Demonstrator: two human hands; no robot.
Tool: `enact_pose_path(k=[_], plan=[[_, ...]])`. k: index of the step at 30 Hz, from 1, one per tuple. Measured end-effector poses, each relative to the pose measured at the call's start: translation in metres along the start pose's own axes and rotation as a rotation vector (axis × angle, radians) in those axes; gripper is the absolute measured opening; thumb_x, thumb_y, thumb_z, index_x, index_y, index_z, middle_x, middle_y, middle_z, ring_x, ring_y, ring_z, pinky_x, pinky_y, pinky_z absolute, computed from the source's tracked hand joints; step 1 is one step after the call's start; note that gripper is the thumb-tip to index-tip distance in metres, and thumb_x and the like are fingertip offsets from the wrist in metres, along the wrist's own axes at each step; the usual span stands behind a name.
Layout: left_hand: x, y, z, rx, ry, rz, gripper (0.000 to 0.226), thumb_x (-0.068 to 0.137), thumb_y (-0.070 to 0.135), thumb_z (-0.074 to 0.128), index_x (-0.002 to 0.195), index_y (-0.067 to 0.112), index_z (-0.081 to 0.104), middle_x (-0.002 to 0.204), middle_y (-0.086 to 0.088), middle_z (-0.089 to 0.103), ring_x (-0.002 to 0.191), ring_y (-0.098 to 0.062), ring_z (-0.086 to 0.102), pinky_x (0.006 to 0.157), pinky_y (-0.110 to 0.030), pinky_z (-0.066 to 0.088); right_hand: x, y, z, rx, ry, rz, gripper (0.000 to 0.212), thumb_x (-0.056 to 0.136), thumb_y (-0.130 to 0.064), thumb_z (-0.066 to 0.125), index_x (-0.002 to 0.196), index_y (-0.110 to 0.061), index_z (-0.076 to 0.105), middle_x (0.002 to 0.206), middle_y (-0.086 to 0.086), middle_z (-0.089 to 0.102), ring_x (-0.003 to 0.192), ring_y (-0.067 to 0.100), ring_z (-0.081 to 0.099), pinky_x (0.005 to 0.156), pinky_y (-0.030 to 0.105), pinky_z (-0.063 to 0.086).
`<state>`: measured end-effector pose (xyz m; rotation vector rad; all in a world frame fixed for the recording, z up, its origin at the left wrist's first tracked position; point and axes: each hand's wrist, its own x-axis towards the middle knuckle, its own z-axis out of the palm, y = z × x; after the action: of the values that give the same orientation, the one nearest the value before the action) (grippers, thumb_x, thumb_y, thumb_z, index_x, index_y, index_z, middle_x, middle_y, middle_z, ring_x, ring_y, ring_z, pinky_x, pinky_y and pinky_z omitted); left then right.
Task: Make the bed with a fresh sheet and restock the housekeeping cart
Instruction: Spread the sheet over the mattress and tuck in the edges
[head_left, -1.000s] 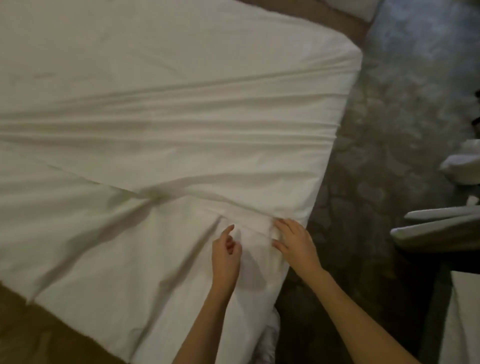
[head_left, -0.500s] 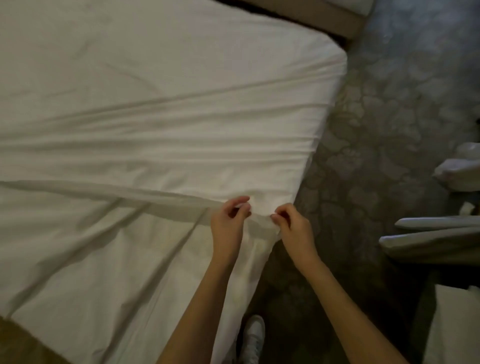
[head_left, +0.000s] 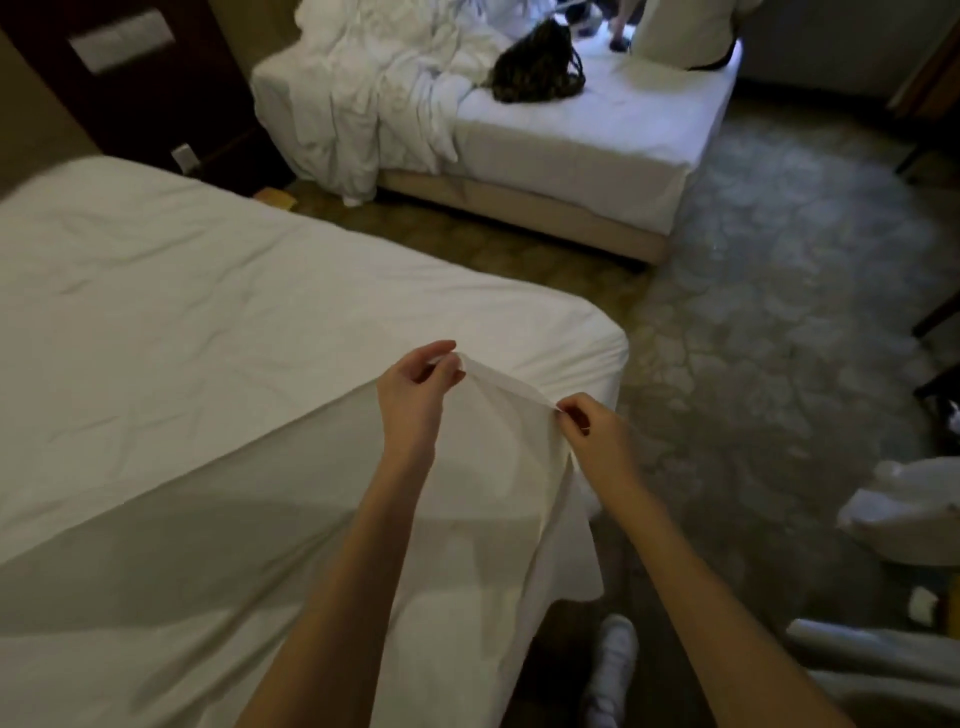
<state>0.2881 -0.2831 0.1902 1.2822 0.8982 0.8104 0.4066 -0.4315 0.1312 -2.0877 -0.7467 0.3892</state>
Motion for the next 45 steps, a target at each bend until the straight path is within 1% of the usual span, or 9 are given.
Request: enact_pose_path(k=[6,9,16,19,22,26,30,38,45], plan=[[0.086,0.031,0.095,-0.044,0.236,-0.001,0.017,0.092,0.003,0.057,0.105,0.01,0.066,0.106,-0.012,0.065,0.096,-0.018,0.064,0.09,-0.028,0.054,0.167,-0.032,-0.08,0.103,-0.083,-0.126,0.012,0.094,-0.022,0.055,0.097,-0.016,0.065,0.091,0.002,0.066,0.084,0.02,0.06,0.079,0.04,0.053],[0.114,0.046,0.142,-0.073,0.319,0.024,0.021,0.096,0.006,0.051,0.113,0.016,0.06,0.117,-0.012,0.061,0.102,-0.017,0.062,0.089,-0.025,0.053,0.242,-0.063,-0.109,0.116,-0.221,-0.256,0.008,0.094,-0.02,0.055,0.092,-0.021,0.063,0.084,-0.005,0.061,0.077,0.01,0.056,0.072,0.026,0.047],[0.174,0.053,0.264,0.154,0.119,0.074,0.057,0.091,0.022,0.063,0.135,0.04,0.031,0.108,0.005,0.062,0.092,-0.011,0.066,0.084,-0.028,0.056,0.393,-0.098,-0.115,-0.098,-0.526,-0.455,0.017,0.093,-0.014,0.057,0.099,-0.009,0.071,0.094,0.003,0.068,0.082,0.008,0.056,0.066,0.006,0.039],[0.216,0.041,0.291,0.246,0.159,0.1,0.066,0.087,0.019,0.067,0.125,0.048,0.022,0.094,0.006,0.065,0.081,-0.009,0.068,0.076,-0.024,0.056,0.458,-0.109,-0.106,-0.174,-0.595,-0.552,0.018,0.092,-0.014,0.057,0.1,-0.008,0.072,0.096,0.004,0.068,0.083,0.009,0.055,0.066,0.012,0.038],[0.264,0.037,0.309,0.386,0.194,0.064,0.048,0.087,0.02,0.067,0.107,0.045,0.032,0.078,0.012,0.065,0.072,-0.002,0.065,0.071,-0.022,0.053,0.525,-0.12,-0.095,-0.214,-0.647,-0.614,0.017,0.09,-0.015,0.06,0.099,-0.009,0.073,0.098,0.005,0.069,0.085,0.011,0.056,0.073,0.017,0.038],[0.322,0.063,0.331,0.201,0.396,0.035,0.025,0.087,0.009,0.065,0.092,0.028,0.049,0.069,0.002,0.064,0.058,-0.003,0.061,0.059,-0.019,0.05,0.592,-0.132,-0.08,-0.237,-0.775,-0.659,0.015,0.09,-0.012,0.06,0.097,-0.009,0.073,0.09,0.003,0.068,0.076,0.012,0.058,0.068,0.019,0.044],[0.386,0.083,0.349,0.068,0.588,-0.034,0.021,0.087,0.004,0.064,0.086,0.016,0.046,0.064,-0.004,0.057,0.055,-0.01,0.055,0.052,-0.021,0.047,0.65,-0.131,-0.083,-0.021,-0.833,-0.544,0.014,0.093,-0.011,0.056,0.099,-0.015,0.068,0.087,-0.002,0.066,0.072,0.013,0.063,0.059,0.015,0.046],[0.52,0.068,0.401,-0.037,0.89,-0.121,0.021,0.09,-0.003,0.056,0.078,0.014,0.05,0.078,-0.023,0.059,0.072,-0.028,0.064,0.063,-0.032,0.057,0.758,-0.102,-0.085,0.128,-1.055,-0.632,0.012,0.088,-0.014,0.064,0.092,-0.023,0.057,0.086,-0.014,0.059,0.082,0.002,0.059,0.068,0.011,0.048],[0.573,0.088,0.415,0.118,1.138,-0.129,0.027,0.09,-0.005,0.052,0.074,0.017,0.048,0.071,-0.008,0.053,0.064,-0.02,0.057,0.061,-0.031,0.053,0.812,-0.101,-0.046,0.067,-1.253,-0.589,0.014,0.085,-0.021,0.068,0.093,-0.02,0.056,0.087,-0.009,0.06,0.081,0.004,0.059,0.065,0.009,0.047]])
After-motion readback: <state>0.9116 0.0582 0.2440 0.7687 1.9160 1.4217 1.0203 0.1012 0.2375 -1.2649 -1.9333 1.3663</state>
